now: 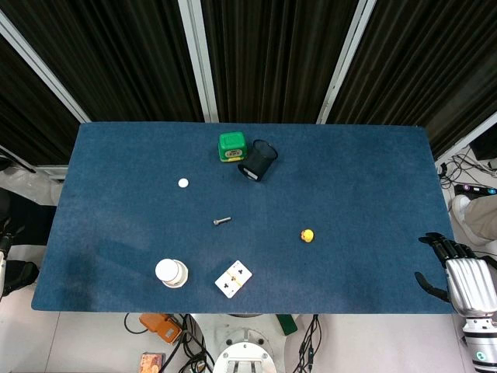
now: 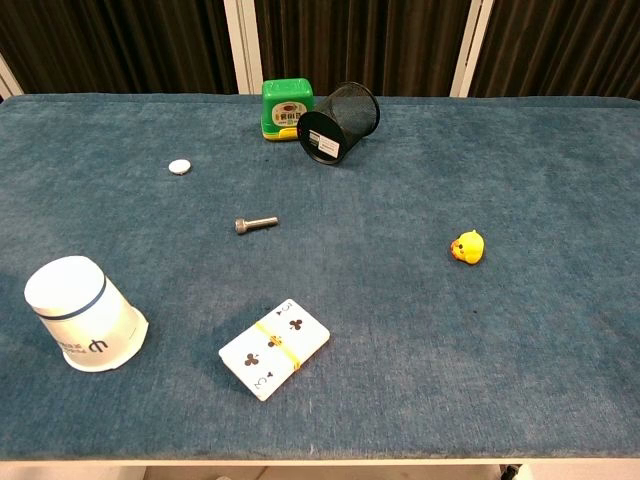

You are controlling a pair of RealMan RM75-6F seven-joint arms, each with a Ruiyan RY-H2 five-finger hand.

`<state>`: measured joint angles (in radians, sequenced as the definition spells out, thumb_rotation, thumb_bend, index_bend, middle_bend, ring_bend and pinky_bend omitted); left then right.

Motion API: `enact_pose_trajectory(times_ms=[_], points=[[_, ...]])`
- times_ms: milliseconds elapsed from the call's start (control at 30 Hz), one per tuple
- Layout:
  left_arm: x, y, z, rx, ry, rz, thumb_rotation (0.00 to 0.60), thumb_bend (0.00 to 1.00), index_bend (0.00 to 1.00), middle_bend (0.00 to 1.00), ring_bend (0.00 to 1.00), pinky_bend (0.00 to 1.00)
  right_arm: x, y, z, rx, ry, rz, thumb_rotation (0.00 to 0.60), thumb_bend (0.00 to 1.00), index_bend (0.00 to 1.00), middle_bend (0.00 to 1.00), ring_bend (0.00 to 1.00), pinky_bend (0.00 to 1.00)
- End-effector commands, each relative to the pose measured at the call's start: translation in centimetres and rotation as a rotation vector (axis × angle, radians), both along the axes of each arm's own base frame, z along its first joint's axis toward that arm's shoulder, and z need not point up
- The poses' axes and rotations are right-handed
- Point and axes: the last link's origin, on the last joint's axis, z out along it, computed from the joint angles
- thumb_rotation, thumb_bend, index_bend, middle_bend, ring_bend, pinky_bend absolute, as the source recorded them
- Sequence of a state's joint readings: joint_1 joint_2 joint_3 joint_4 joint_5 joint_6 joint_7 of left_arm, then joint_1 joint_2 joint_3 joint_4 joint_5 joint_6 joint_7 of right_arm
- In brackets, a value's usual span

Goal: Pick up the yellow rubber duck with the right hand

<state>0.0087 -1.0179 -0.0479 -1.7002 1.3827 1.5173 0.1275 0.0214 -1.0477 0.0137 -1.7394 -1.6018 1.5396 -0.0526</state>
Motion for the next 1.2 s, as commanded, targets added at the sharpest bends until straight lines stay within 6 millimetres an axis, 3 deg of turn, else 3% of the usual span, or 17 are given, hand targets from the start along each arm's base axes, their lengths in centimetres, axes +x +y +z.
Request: enact_pose_trajectory(times_ms=[33, 467, 833, 1200], points=[[0.0, 0.0, 0.0, 0.0, 0.0, 0.0, 0.6, 0.3, 0.17, 0.03, 0.07, 0.17, 0.0, 0.0, 0.0, 0.0, -0.002, -0.001, 0.6, 0.36, 0.34, 0.31, 0.35, 0.36], [0.0, 0.0, 0.0, 0.0, 0.001, 0.0, 0.6, 0.3, 0.17, 0.03, 0.07, 0.17, -0.4, -0.6, -0.4, 0.032, -0.006, -0.024, 0.6, 0.36, 0.34, 0.31, 0.35, 0.36], [0.1, -0.3, -0.1, 0.005, -0.007, 0.01, 0.6, 0.3, 0.17, 0.03, 0.07, 0.17, -2.0, -3.6, -1.4, 0.058, 0.025, -0.106, 0.6, 0.36, 0.34, 0.32, 0.35, 0.36], [0.1, -0.2, -0.1, 0.006, 0.001, 0.003, 0.6, 0.3, 0.17, 0.03, 0.07, 0.17, -2.4, -9.1, -6.6, 0.189, 0.002, -0.125, 0.6, 0.36, 0.36, 0.31, 0.33, 0.27]])
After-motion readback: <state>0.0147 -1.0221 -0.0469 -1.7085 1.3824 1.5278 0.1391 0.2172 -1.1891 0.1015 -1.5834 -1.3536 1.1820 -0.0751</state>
